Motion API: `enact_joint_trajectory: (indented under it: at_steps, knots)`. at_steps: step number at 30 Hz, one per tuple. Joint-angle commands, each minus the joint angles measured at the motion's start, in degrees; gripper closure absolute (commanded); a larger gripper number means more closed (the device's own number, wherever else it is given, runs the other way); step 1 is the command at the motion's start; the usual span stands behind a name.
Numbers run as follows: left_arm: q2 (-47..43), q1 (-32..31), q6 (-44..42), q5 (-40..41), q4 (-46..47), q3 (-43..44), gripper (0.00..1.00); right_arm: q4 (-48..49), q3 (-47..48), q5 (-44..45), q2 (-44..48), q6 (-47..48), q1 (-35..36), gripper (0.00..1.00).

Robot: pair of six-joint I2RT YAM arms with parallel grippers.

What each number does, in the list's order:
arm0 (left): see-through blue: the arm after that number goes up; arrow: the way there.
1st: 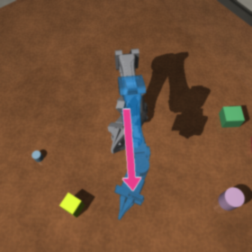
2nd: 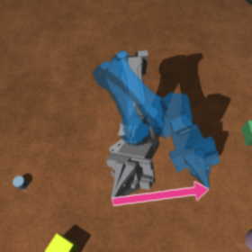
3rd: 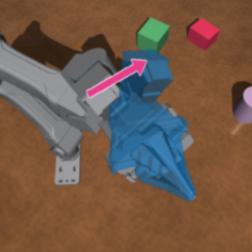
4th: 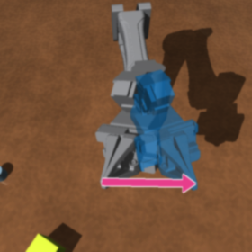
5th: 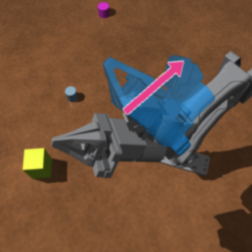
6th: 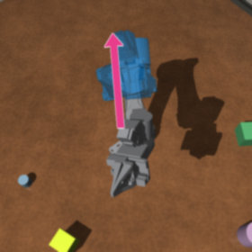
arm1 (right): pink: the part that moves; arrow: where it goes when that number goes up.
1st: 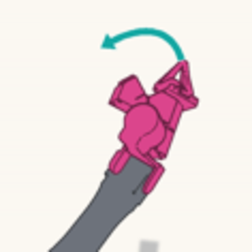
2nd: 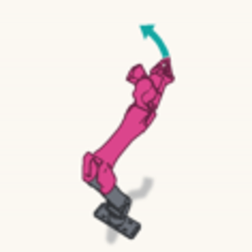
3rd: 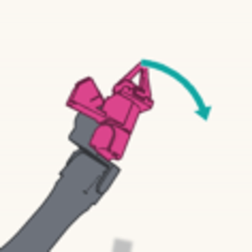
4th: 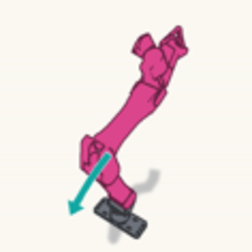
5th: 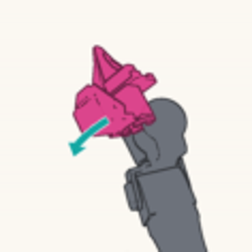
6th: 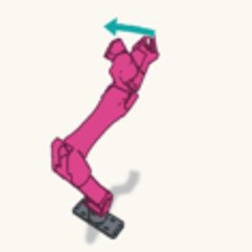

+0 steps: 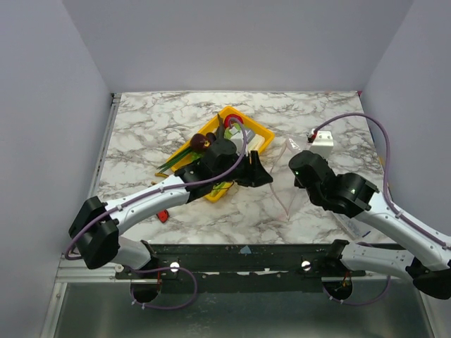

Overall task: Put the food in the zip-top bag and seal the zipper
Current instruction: Open the zipper of the food storage bag at the center of the board, then move the bin to the center of the board.

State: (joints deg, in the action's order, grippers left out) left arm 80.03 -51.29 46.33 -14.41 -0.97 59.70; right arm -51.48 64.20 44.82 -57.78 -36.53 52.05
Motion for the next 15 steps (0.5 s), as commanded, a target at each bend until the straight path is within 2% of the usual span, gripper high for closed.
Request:
enact_joint_trajectory:
  at_steps: [1,4,7,11,15]
  knots:
    - [-4.9,1.6,-6.6,-2.6,3.4,-3.9,0.49,0.7,-1.1,3.2,2.8,0.5,0.0,0.99]
    - [-9.0,4.0,-10.6,-1.6,3.2,-8.0,0.37,0.5,-1.4,3.5,3.6,1.1,0.0,0.99]
    - [-12.2,8.4,-12.9,-1.6,3.0,-11.7,0.29,0.5,-1.9,3.4,4.2,1.3,0.0,0.99]
    - [-11.9,14.5,-16.7,-0.1,1.6,-13.0,0.26,1.9,-2.9,2.6,5.1,1.8,-0.1,0.99]
    - [-5.8,17.6,-19.8,1.8,-0.9,-9.7,0.26,3.2,-4.2,2.0,5.2,2.7,0.0,0.99]
